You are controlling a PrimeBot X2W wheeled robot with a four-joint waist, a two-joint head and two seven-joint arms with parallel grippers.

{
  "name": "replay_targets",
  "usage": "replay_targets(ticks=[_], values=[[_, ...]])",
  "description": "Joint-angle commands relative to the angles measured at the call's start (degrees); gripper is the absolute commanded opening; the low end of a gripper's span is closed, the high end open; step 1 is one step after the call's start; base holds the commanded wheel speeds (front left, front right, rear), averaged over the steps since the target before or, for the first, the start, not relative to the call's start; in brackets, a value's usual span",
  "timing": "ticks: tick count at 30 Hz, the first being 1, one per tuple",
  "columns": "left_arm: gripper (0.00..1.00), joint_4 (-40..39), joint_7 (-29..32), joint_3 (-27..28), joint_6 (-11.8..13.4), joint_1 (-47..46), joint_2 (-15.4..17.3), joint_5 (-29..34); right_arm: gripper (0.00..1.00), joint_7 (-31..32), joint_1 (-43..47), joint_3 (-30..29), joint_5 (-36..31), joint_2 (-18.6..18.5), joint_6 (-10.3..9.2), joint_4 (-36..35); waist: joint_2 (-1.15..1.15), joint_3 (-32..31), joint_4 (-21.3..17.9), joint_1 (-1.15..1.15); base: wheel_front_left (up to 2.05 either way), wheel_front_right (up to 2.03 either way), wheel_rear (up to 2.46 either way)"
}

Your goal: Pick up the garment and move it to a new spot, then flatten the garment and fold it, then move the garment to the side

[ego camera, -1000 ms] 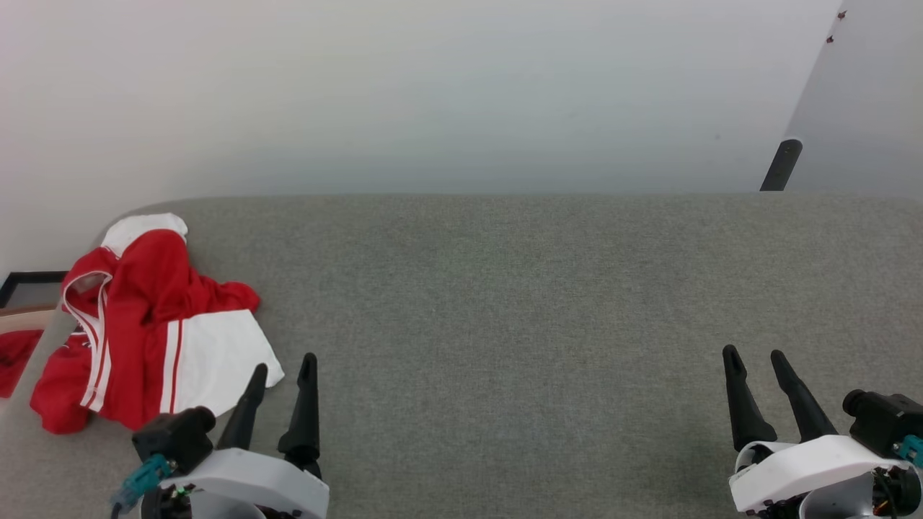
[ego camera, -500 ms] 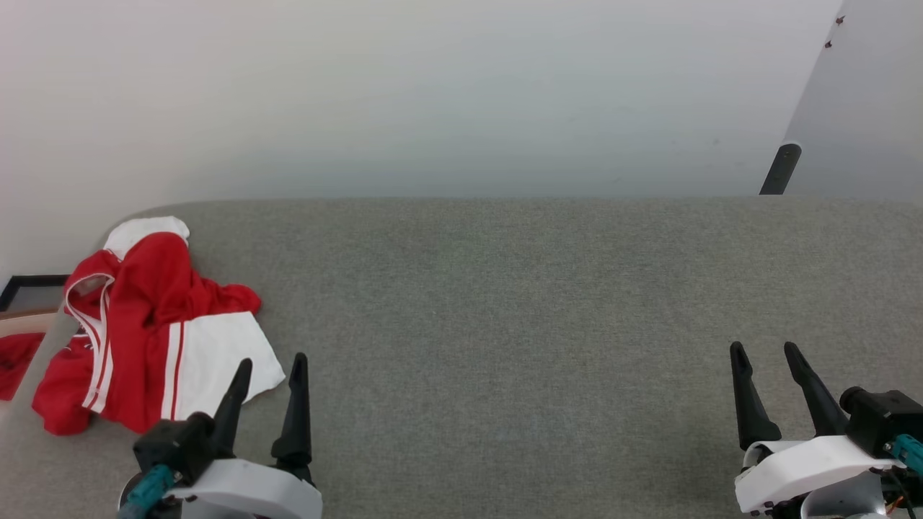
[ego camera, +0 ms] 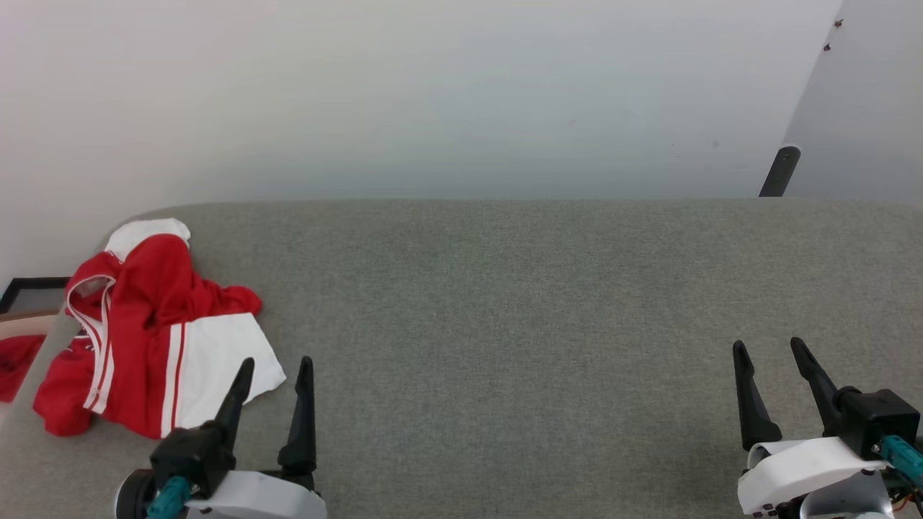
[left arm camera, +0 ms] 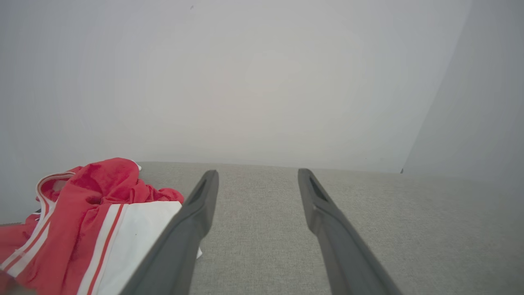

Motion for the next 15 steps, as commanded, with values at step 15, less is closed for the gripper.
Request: replay_targets(ticks=[15], values=[[1.00,-0.7,-2.0,1.3,-1.8,1.4,-1.0,7.8,1.00,-1.3,0.7,0.3,-7.4,0.2,0.04,-1.2,0.00,-0.5,0.0,0.00,0.00,0.00,0.00]])
